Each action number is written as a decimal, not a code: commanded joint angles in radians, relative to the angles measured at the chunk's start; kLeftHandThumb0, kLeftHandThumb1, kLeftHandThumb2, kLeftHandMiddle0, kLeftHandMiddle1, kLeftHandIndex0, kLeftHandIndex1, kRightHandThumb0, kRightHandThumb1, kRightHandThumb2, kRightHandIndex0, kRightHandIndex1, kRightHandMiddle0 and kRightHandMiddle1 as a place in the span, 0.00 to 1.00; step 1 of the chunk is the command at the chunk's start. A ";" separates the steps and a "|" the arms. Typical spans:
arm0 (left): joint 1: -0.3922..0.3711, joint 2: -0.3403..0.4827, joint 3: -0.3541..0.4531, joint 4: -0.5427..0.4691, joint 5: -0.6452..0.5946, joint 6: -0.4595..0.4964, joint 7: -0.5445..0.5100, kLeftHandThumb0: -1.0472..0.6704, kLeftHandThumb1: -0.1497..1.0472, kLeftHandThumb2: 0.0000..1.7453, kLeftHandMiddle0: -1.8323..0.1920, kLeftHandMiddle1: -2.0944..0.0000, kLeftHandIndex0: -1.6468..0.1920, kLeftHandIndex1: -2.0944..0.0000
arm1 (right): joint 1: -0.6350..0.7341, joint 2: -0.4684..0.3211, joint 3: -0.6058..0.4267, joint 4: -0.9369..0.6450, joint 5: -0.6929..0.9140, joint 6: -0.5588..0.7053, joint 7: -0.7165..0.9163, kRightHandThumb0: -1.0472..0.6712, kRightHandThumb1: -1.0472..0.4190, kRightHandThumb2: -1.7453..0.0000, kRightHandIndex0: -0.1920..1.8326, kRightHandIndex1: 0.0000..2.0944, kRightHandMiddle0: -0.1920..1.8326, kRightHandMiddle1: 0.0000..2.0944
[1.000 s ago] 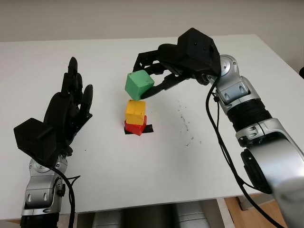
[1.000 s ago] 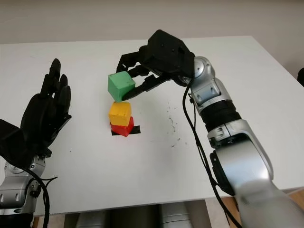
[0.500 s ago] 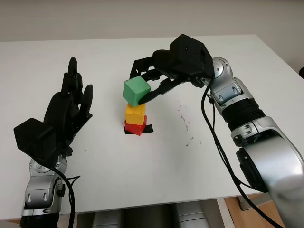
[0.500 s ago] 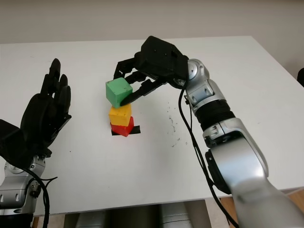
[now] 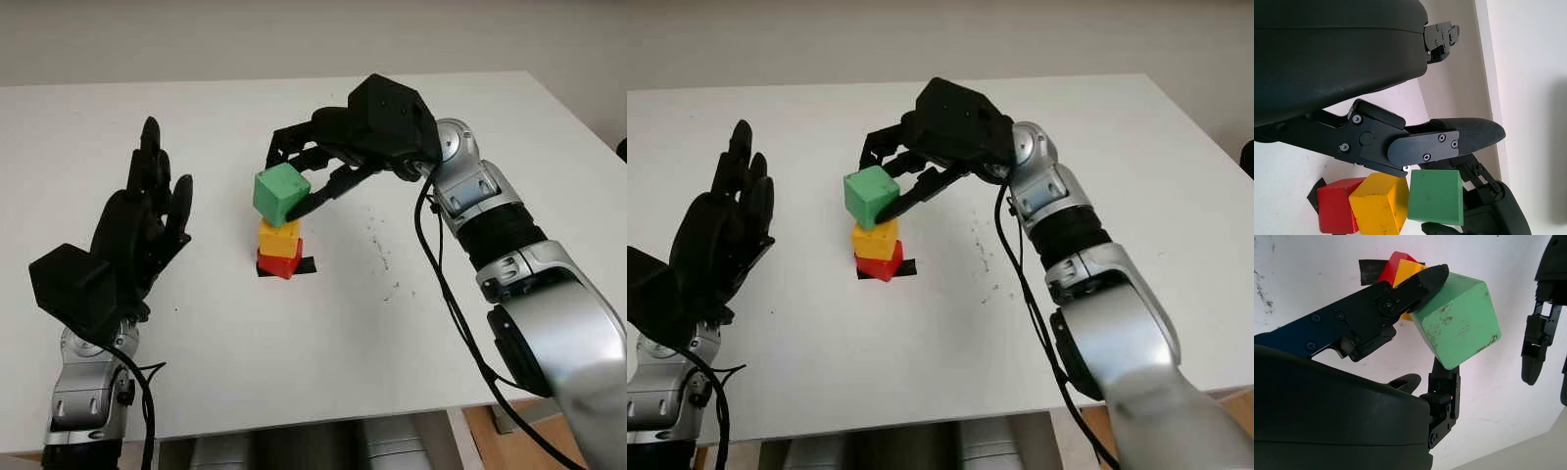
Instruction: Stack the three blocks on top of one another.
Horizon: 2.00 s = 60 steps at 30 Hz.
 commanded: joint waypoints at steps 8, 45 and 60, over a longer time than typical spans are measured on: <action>0.016 0.005 -0.004 -0.023 -0.003 -0.010 -0.008 0.15 1.00 0.31 1.00 1.00 1.00 0.98 | 0.005 0.008 0.007 0.008 -0.002 -0.012 0.000 0.29 0.11 0.97 0.30 0.08 0.32 0.76; 0.023 -0.001 -0.004 -0.044 -0.007 0.027 -0.008 0.14 1.00 0.31 1.00 1.00 1.00 0.98 | 0.008 0.003 0.015 0.042 -0.016 -0.020 -0.002 0.28 0.11 0.97 0.27 0.05 0.30 0.75; 0.020 -0.004 -0.008 -0.037 -0.003 0.028 0.008 0.15 1.00 0.30 1.00 1.00 1.00 0.98 | 0.003 0.004 0.014 0.060 -0.016 -0.051 0.012 0.23 0.12 0.97 0.24 0.02 0.24 0.68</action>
